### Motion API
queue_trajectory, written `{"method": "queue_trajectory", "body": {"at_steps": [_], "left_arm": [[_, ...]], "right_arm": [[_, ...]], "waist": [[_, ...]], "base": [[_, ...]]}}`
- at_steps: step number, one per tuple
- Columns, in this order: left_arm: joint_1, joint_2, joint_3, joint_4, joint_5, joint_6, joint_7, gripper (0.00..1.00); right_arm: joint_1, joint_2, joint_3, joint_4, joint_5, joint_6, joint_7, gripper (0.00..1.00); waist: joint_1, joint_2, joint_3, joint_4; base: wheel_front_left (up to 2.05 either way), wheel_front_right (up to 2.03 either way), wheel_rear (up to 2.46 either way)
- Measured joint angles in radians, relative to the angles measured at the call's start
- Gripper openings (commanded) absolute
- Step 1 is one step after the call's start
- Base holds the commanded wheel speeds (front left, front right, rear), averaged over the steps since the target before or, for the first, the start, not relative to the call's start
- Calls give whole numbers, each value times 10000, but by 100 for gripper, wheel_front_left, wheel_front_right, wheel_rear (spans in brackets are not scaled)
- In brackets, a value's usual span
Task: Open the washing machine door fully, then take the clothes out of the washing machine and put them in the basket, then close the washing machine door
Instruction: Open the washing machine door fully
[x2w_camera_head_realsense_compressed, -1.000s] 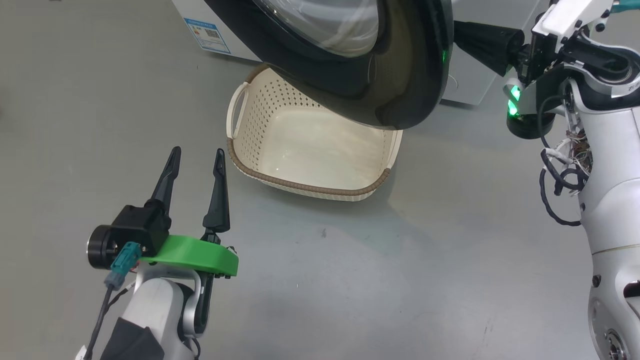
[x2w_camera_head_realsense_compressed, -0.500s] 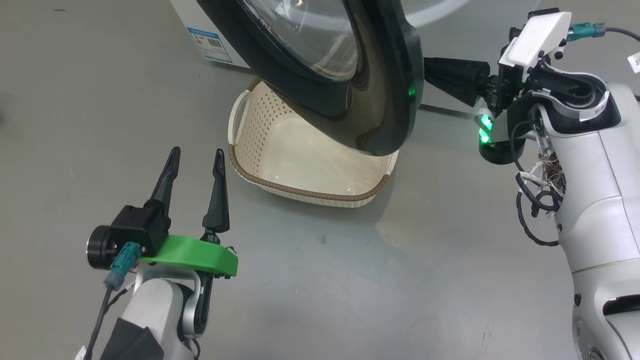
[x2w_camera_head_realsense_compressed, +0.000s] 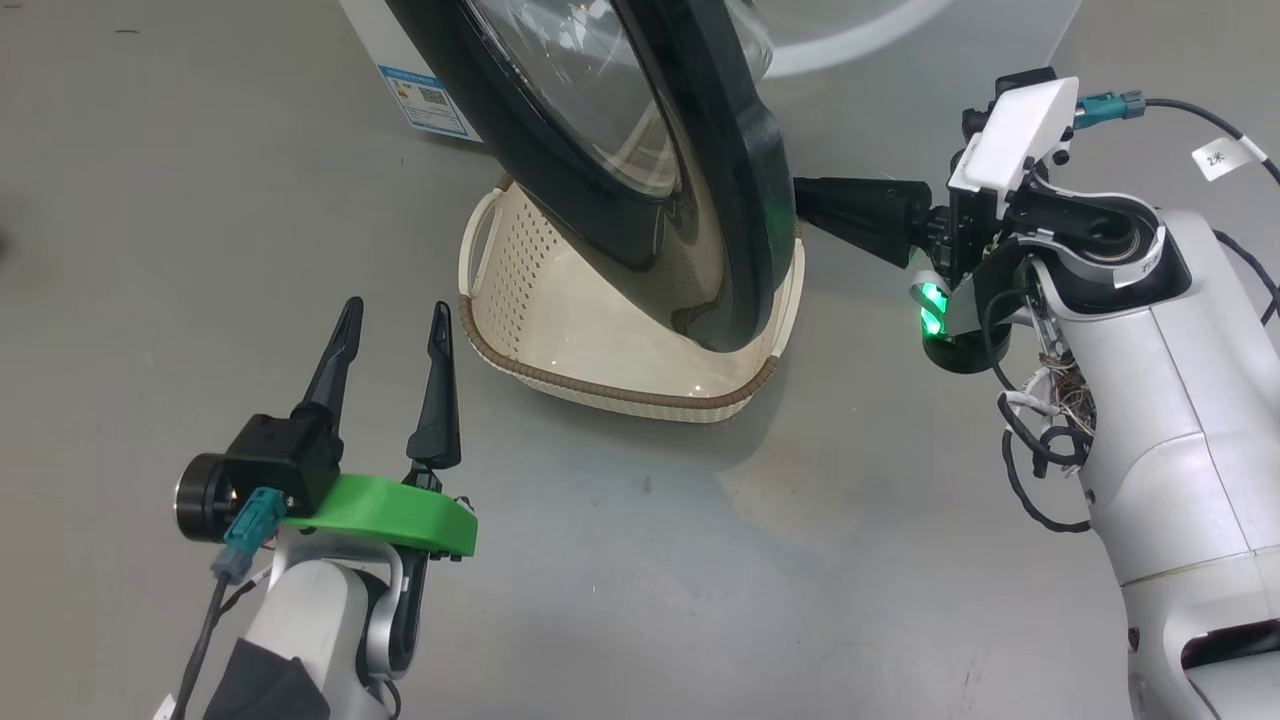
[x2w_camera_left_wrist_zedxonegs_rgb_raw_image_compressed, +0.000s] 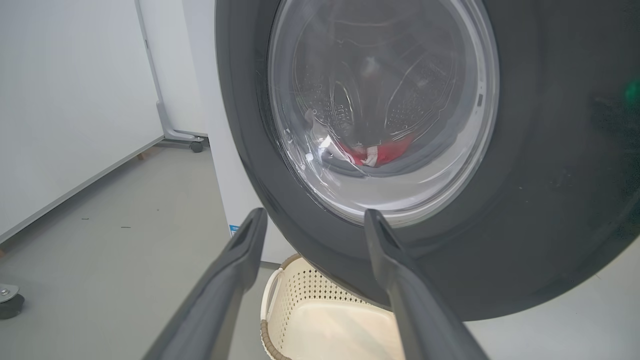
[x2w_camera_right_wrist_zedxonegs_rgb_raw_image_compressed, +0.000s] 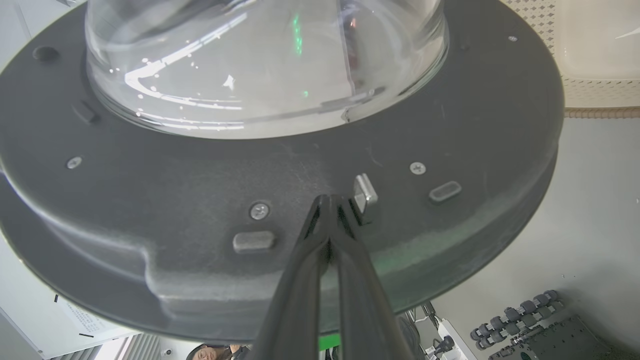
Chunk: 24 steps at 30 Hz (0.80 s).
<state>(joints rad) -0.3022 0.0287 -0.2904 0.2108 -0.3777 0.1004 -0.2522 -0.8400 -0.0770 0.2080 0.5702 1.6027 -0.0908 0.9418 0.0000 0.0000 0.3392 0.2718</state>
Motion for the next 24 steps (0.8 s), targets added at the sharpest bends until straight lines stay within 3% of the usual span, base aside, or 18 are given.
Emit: {"method": "queue_trajectory", "body": {"at_steps": [24], "left_arm": [[160, 0, -104, -6, 0, 0, 0, 100]], "right_arm": [[728, 27, 1891, -1231, 1816, -90, 63, 0]], "waist": [[0, 0, -112, 92]], "base": [[0, 0, 0]]}}
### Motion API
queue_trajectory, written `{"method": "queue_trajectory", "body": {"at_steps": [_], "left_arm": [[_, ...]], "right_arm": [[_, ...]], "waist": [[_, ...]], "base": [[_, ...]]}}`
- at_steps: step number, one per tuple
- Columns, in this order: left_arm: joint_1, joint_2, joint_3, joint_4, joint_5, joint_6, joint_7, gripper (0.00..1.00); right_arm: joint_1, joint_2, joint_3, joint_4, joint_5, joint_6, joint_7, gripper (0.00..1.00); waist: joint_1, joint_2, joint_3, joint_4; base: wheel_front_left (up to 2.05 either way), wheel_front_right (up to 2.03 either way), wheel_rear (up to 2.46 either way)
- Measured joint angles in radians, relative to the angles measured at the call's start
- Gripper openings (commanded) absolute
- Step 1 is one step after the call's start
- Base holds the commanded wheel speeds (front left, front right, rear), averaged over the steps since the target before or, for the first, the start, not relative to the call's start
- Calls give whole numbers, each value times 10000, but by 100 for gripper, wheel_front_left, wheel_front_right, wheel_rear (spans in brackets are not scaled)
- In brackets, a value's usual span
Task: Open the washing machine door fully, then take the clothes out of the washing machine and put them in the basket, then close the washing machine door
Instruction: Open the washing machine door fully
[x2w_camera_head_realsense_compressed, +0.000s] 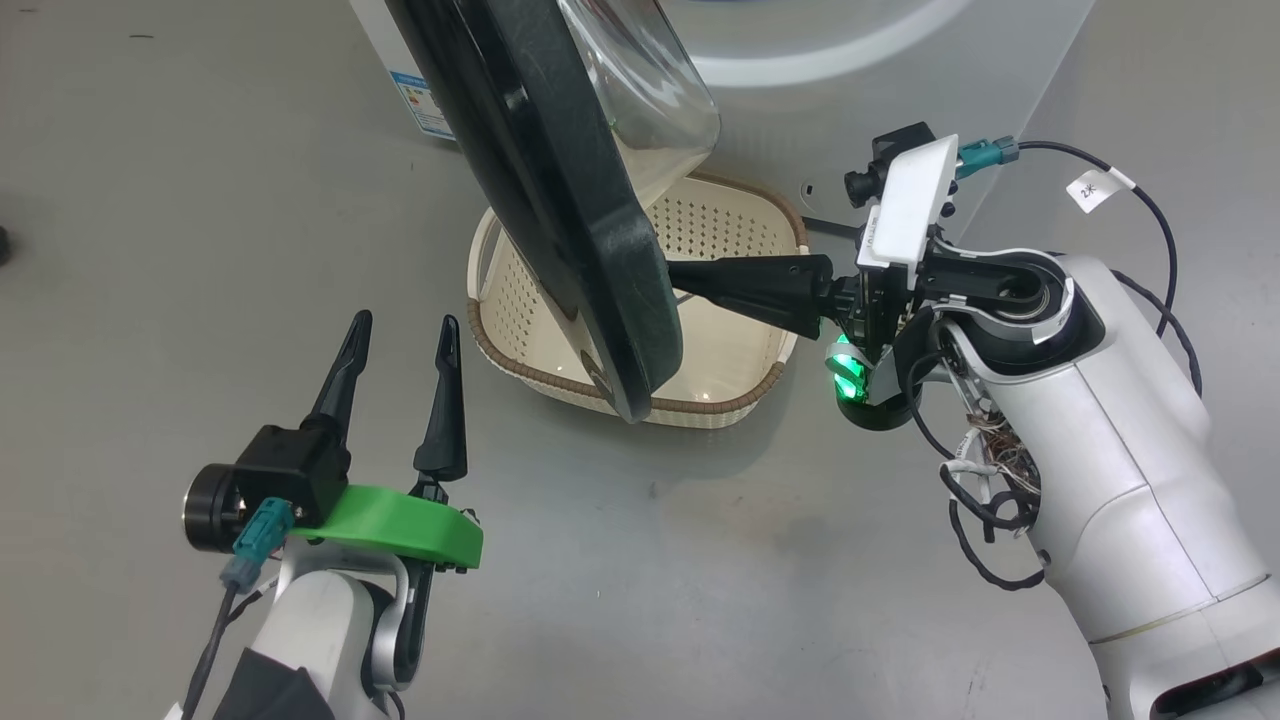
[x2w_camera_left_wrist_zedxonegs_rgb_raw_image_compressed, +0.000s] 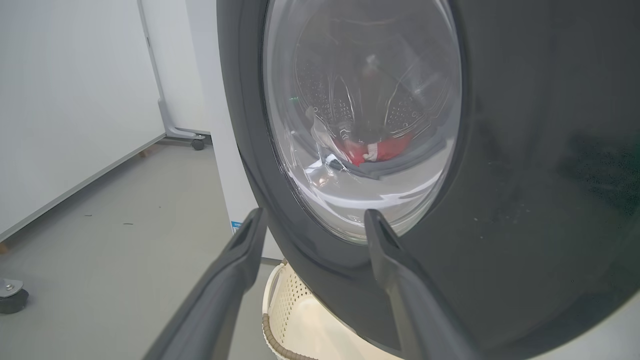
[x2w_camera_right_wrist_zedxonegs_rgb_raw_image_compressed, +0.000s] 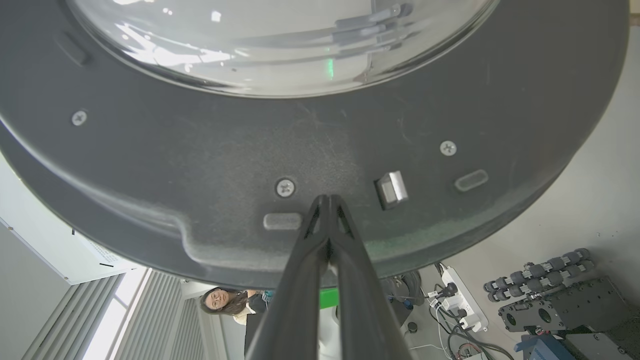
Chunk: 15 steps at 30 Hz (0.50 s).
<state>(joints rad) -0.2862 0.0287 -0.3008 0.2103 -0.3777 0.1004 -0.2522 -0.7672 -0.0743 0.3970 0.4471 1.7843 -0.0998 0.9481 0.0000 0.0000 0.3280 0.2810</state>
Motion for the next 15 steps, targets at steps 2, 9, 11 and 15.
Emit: {"method": "queue_trajectory", "body": {"at_steps": [2, 9, 11, 15], "left_arm": [[1, 0, -2, 0, 0, 0, 0, 100], [11, 0, -31, 0, 0, 0, 0, 100], [12, 0, -42, 2, 0, 0, 0, 100], [18, 0, 21, 13, 10, 0, 0, 100]], "right_arm": [[28, 4, 159, -88, 42, -2, -44, 0], [182, -2, 715, -366, 290, -13, -397, 0], [191, 2, 849, -428, 299, -15, -476, 0], [192, 23, 892, -479, 297, -69, -755, 0]], "waist": [[0, 0, -13, 16], [0, 0, -62, 42], [0, 0, -75, 41], [0, 0, -132, 21]], "base": [[0, 0, 0], [0, 0, 0], [0, 0, 0], [0, 0, 0]]}}
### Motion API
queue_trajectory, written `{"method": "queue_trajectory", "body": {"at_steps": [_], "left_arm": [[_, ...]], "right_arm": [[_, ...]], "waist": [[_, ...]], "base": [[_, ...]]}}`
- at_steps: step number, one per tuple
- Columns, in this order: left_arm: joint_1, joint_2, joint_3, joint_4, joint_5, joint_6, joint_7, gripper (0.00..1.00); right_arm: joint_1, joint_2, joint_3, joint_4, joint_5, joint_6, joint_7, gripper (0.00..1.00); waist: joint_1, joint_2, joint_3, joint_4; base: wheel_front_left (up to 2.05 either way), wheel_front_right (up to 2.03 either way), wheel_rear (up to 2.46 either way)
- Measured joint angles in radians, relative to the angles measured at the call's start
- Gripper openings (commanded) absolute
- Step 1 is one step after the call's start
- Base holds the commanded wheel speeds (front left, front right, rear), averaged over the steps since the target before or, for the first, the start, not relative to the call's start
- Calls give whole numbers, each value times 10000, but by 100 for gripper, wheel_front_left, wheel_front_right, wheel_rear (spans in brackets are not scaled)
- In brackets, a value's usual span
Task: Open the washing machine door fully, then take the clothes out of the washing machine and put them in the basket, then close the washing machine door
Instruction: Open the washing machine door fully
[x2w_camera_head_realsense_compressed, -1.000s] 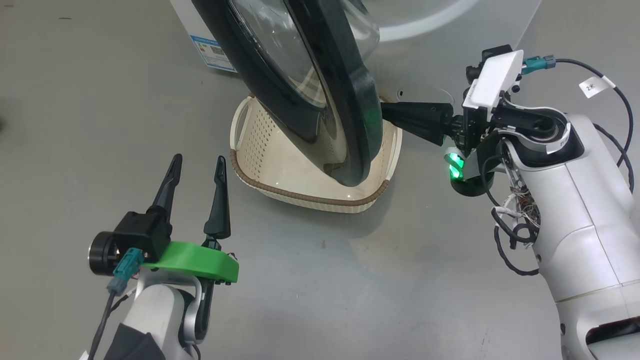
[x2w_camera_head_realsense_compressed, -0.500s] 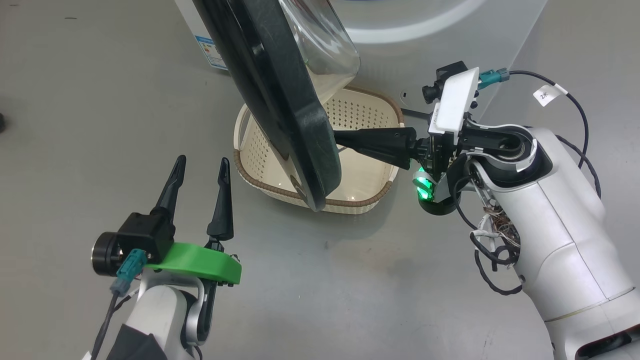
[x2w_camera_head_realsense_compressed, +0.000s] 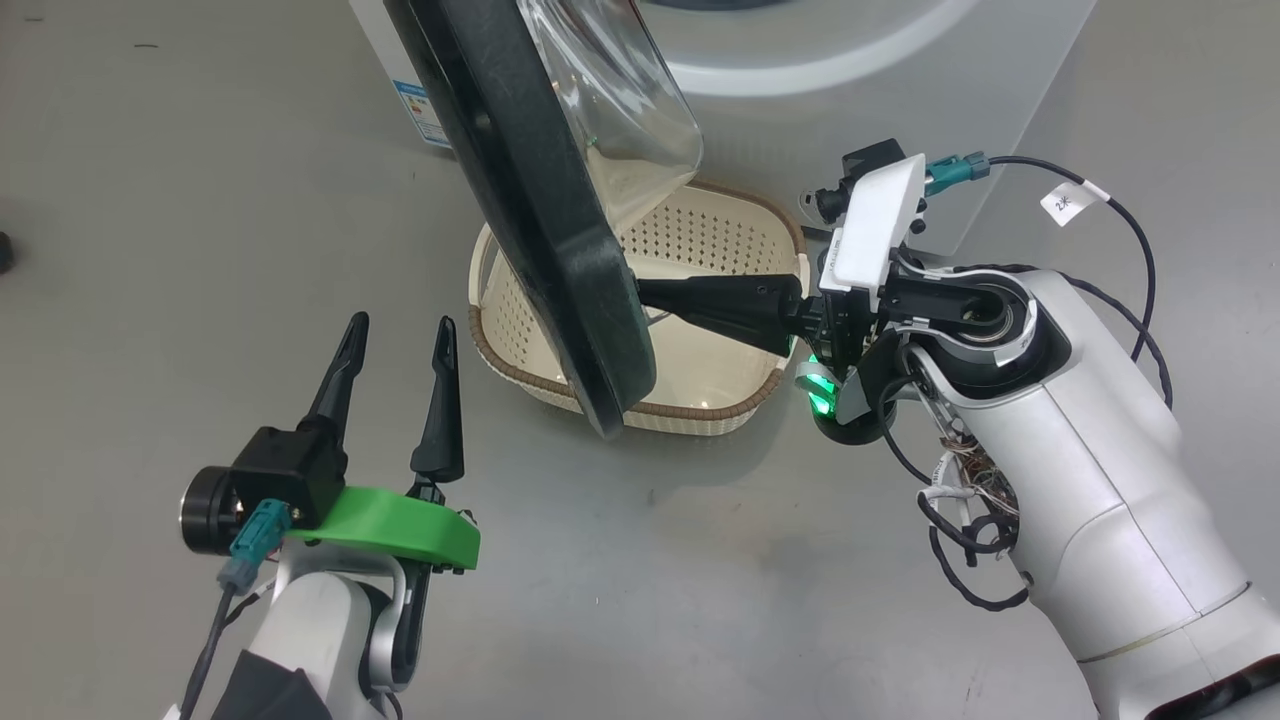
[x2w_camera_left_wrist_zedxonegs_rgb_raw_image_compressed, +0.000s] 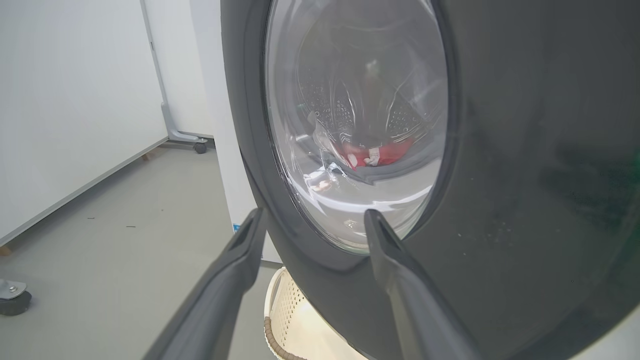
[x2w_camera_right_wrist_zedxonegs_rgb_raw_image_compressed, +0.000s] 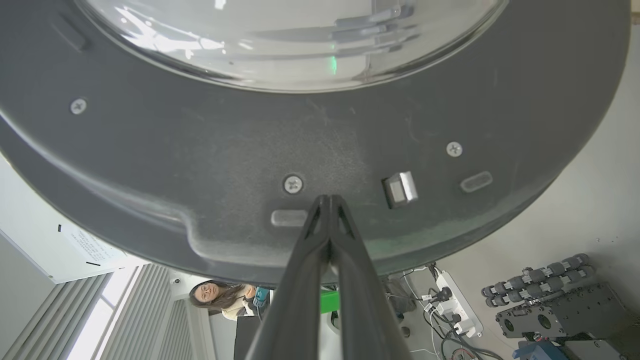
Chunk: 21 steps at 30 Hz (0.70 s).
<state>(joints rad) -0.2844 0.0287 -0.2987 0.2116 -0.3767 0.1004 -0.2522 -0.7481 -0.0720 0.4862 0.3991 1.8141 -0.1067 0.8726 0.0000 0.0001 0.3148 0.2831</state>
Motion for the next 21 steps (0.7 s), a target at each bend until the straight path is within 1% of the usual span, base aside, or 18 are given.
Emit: {"method": "queue_trajectory", "body": {"at_steps": [2, 6, 9, 13, 17, 21], "left_arm": [[24, 2, 61, 12, 2, 0, 0, 100], [69, 2, 144, 29, 17, 0, 0, 100], [94, 4, 209, 36, 19, 0, 0, 100], [112, 2, 268, 63, 92, 0, 0, 100], [155, 4, 336, 98, 102, 0, 0, 100], [218, 8, 407, 138, 111, 0, 0, 100]], "right_arm": [[0, 10, -13, 0, -58, 38, -192, 0], [0, 8, 2, 13, -966, 410, -702, 0], [0, -190, 77, -4, -1544, 754, -1104, 0], [5, -811, 198, -73, -2545, 1331, -1772, 0], [12, -1434, 483, -353, -4027, 2063, -2696, 0], [33, -2219, 802, -654, -5914, 2203, -3940, 0]], "waist": [[0, 0, -49, -37], [0, -1, -183, -134], [0, 0, -296, -231], [0, 0, -489, -358], [0, 0, -715, -482], [0, 0, -953, -610]], "base": [[0, 0, 0], [0, 0, 0], [0, 0, 0], [0, 0, 0], [0, 0, 0], [0, 0, 0]]}}
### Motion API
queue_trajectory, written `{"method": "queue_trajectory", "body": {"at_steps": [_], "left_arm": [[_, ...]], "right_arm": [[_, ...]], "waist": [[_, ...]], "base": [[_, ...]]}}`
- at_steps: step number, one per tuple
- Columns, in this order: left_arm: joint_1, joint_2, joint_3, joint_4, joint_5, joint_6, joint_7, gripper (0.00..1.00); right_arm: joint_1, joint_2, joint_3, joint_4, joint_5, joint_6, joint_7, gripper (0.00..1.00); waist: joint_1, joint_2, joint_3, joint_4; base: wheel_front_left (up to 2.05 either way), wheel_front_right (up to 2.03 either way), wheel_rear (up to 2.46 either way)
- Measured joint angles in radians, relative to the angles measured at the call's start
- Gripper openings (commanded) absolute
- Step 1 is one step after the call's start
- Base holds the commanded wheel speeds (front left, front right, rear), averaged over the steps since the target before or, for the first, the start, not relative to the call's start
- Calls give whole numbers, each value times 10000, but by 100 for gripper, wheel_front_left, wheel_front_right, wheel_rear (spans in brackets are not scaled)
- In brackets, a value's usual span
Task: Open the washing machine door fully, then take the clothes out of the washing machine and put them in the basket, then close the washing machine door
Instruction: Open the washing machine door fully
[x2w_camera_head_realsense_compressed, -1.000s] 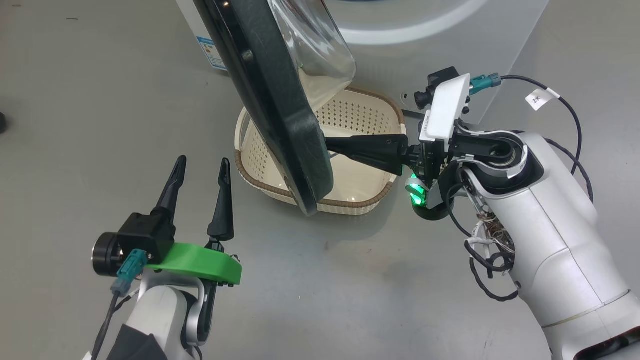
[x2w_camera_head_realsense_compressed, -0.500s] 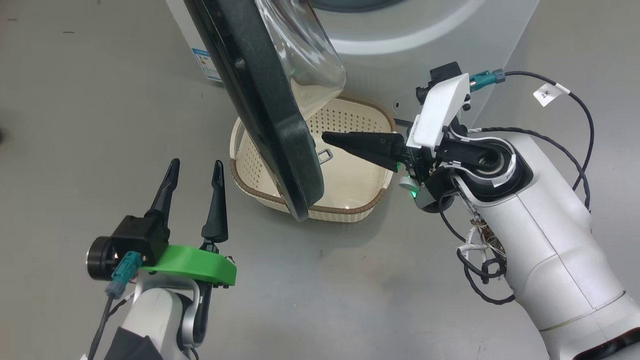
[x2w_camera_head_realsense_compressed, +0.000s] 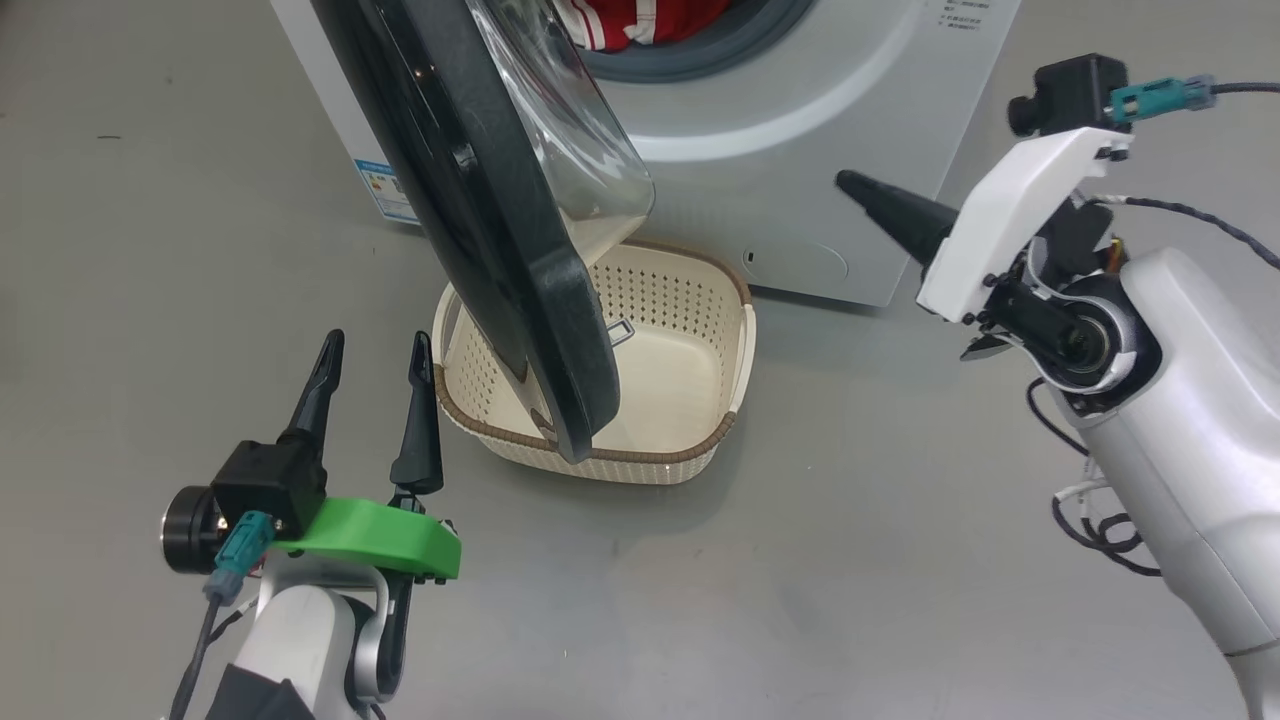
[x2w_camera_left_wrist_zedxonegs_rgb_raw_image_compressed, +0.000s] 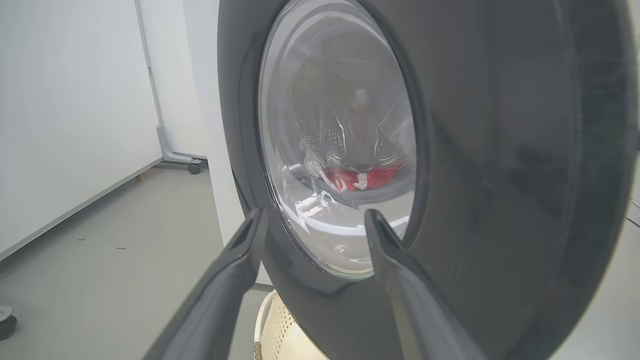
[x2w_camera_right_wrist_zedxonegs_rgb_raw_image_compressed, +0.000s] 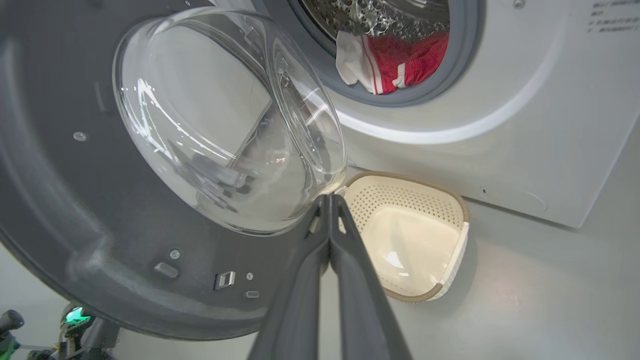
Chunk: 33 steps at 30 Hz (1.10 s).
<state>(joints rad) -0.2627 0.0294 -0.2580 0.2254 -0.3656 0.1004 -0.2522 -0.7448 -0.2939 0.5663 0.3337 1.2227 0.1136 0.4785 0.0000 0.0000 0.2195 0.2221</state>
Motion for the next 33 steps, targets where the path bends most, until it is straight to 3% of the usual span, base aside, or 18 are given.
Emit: {"method": "queue_trajectory", "body": {"at_steps": [7, 11, 17, 24, 25, 26, 27, 33], "left_arm": [[232, 2, 215, 65, 169, 0, 0, 100], [321, 4, 368, 69, 244, 0, 0, 100], [446, 4, 619, 77, 318, -2, 0, 100], [763, 4, 871, 105, 330, -19, 0, 100], [813, 6, 905, 115, 330, -38, 0, 100], [863, 6, 932, 128, 330, -50, 0, 100], [917, 8, 953, 146, 330, -61, 0, 100], [1244, 12, 1080, 159, 332, -90, 0, 100]], "right_arm": [[281, -1402, 525, -441, -3455, -6, -2558, 0], [736, -1628, 566, -560, -4577, -107, -3900, 0], [1756, -1651, 408, -558, -5392, -1101, -5507, 0], [3054, -1555, -94, -449, -5476, -2188, -6939, 0], [3218, -1513, -171, -431, -5474, -2236, -7097, 29], [3394, -1473, -226, -416, -5474, -2265, -7262, 84], [3565, -1432, -268, -401, -5474, -2295, -7321, 100], [4426, -1246, -516, -376, -5613, -2314, -7317, 100]], "waist": [[0, 0, -381, -287], [0, 1, -540, -506], [0, 1, -768, -824], [0, 0, -1091, -1110], [0, 0, -1137, -1146], [0, 0, -1185, -1184], [0, 0, -1230, -1221], [0, 0, -1435, -1503]], "base": [[0, 0, 0], [0, 0, 0], [0, 0, 0], [0, 0, 0], [0, 0, 0], [0, 0, 0], [0, 0, 0], [0, 0, 0]]}}
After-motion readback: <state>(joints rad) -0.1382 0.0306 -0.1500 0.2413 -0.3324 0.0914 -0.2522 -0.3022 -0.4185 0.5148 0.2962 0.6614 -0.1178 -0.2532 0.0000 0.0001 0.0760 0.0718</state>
